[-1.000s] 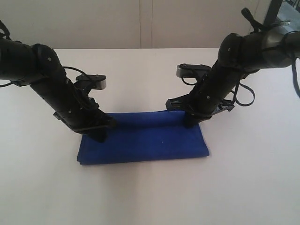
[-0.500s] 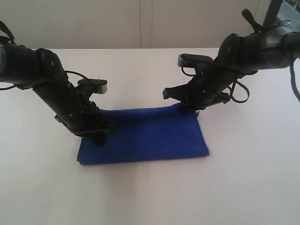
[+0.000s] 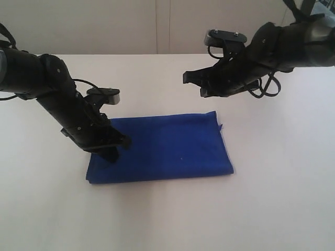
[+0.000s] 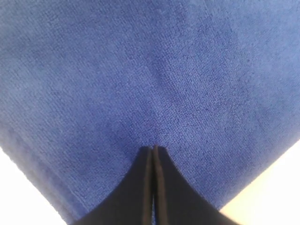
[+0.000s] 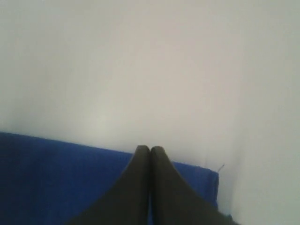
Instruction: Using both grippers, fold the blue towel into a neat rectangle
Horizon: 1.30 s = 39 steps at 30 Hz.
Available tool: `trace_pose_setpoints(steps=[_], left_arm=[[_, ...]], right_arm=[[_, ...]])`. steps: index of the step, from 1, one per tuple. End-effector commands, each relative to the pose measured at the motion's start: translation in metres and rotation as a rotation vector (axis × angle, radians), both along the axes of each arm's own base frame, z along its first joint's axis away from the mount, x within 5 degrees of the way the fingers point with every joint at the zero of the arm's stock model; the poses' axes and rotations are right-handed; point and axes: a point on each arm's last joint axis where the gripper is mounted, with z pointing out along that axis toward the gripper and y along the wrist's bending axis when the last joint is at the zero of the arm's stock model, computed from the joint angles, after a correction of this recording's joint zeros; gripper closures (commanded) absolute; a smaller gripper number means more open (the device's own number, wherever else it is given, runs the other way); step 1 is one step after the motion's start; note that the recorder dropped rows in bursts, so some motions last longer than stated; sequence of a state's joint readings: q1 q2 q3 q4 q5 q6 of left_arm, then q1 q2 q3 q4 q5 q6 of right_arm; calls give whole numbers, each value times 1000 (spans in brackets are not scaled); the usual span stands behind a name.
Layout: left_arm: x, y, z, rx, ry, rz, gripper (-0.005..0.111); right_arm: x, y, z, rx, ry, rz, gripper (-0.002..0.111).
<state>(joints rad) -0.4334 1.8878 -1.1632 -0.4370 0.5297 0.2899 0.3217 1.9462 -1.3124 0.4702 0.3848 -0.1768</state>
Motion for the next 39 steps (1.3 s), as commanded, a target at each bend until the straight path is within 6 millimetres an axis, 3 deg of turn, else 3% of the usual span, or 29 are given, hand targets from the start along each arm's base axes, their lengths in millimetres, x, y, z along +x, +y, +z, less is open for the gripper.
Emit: trace_pose_setpoints(steps=[1, 8, 12, 17, 23, 30, 39], left_arm=[[1, 0, 5, -11, -1, -1, 107], [6, 8, 37, 22, -127, -38, 107], [12, 30, 53, 8, -145, 50, 107], [13, 55, 63, 4, -124, 141, 107], [2, 62, 58, 2, -89, 160, 107], [0, 60, 54, -27, -62, 185, 107], [0, 60, 54, -27, -62, 185, 107]], right_arm=[[-11, -4, 8, -63, 56, 81, 108], [-28, -10, 10, -172, 191, 195, 108], [-35, -11, 11, -193, 225, 250, 108], [-37, -13, -4, -184, 191, 217, 108], [-32, -12, -10, -161, 124, 173, 108], [-24, -9, -41, -151, 172, 151, 108], [-22, -9, -61, -158, 214, 131, 108]])
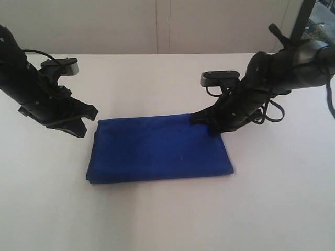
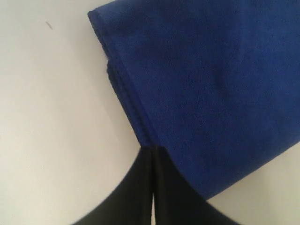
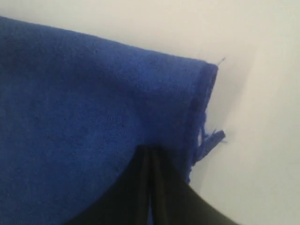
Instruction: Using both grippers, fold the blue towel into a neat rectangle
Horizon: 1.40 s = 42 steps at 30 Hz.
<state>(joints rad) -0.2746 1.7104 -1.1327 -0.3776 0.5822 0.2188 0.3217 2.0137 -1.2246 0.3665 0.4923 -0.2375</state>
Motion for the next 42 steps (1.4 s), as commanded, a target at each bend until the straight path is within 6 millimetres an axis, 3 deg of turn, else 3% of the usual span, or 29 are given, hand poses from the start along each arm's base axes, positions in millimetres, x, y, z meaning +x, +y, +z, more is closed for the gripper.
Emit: trace_pose_setpoints(steps=[1, 15, 26, 36, 40, 42], left_arm=[[-3, 1, 2, -17, 17, 13, 107], [-3, 1, 2, -17, 17, 9, 107], [-3, 1, 2, -17, 17, 9, 107], [-3, 1, 2, -17, 17, 9, 107], [-3, 1, 2, -17, 12, 11, 107], [-2, 2, 4, -16, 6, 12, 107]], right_arm=[[1, -1, -5, 3, 20, -32, 108], [-3, -14, -9, -88, 106, -213, 108], [-10, -16, -11, -118, 179, -202, 108], [-6, -15, -10, -102, 135, -205, 108], [-2, -14, 2, -73, 66, -213, 108], [-3, -14, 19, -49, 24, -219, 108]])
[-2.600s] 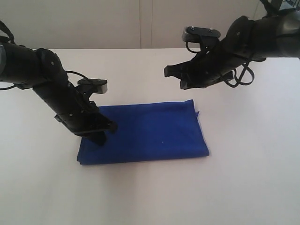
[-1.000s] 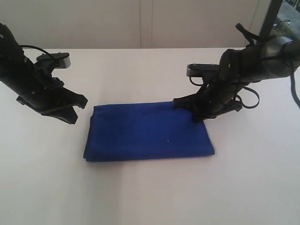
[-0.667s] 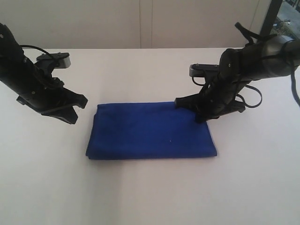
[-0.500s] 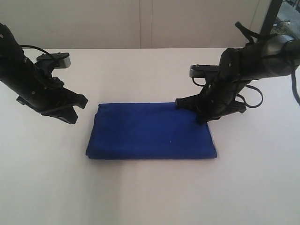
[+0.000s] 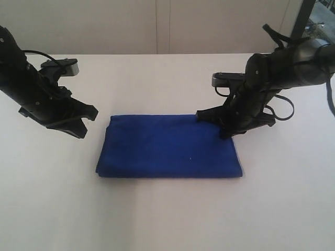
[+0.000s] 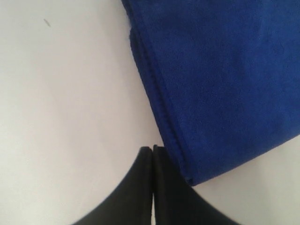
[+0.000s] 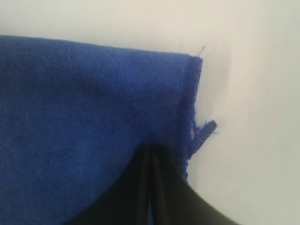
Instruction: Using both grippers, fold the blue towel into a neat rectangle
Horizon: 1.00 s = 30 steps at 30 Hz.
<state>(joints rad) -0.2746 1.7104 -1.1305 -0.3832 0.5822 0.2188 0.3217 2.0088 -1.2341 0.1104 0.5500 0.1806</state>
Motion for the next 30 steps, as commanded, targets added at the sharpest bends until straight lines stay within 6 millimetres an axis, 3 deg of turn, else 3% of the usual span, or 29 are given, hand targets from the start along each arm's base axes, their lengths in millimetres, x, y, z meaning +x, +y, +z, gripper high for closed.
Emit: trace_pose_setpoints(steps=[1, 3, 6, 9, 14, 16, 20, 25, 30], left_arm=[[-1, 4, 6, -13, 0, 14, 107], [1, 9, 10, -13, -9, 28, 107], [0, 26, 16, 18, -8, 38, 107], [-2, 46, 14, 45, 64, 54, 107], [-14, 67, 24, 47, 138, 68, 107], [-27, 69, 41, 44, 69, 76, 107], [-81, 75, 79, 30, -157, 103, 107], [-126, 79, 95, 26, -331, 106, 107], [-172, 85, 95, 12, -537, 149, 107]], right_arm=[[-2, -3, 29, 18, -77, -5, 108], [-4, -8, 47, 30, -111, -14, 108], [-9, -33, 73, 19, -118, -35, 108], [-16, -59, 79, -12, -80, -45, 108], [-42, -77, 102, -7, -84, -30, 108], [-62, -80, 120, 6, -135, -23, 108], [-123, -89, 167, 23, -390, -17, 108], [-174, -96, 194, 29, -593, -4, 108], [-231, -105, 203, 13, -806, 24, 108]])
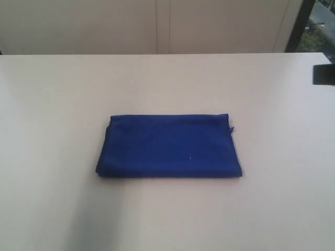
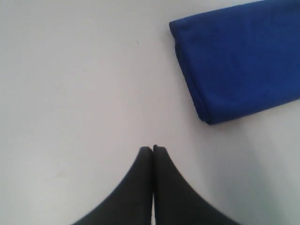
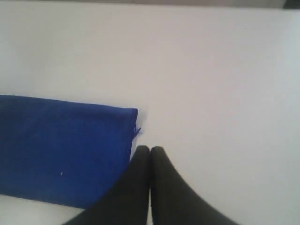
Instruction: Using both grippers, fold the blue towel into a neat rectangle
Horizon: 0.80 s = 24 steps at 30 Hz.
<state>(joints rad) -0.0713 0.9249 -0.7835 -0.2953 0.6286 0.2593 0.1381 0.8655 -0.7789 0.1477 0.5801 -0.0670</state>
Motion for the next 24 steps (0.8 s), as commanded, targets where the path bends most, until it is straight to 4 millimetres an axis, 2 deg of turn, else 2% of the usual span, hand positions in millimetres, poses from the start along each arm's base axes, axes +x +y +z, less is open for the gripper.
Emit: trace_pose_setpoints(steps=[1, 4, 6, 9, 12, 24], left_arm=[[-30, 4, -4, -13, -146, 30, 107], [-43, 8, -12, -18, -248, 69, 107], [-45, 10, -18, -19, -296, 95, 107], [-45, 11, -28, -17, -310, 114, 107], [-46, 11, -34, -15, -287, 112, 107], [-46, 11, -34, -14, -289, 113, 107]], right_arm=[[-39, -8, 1, -21, -157, -1, 108], [-57, -11, -5, -19, -240, -8, 108], [-63, -13, -14, -20, -309, -21, 108], [-65, -14, -25, -14, -379, -36, 108], [-68, -15, -27, -13, -371, -34, 108], [-67, -15, -27, -13, -370, -34, 108]])
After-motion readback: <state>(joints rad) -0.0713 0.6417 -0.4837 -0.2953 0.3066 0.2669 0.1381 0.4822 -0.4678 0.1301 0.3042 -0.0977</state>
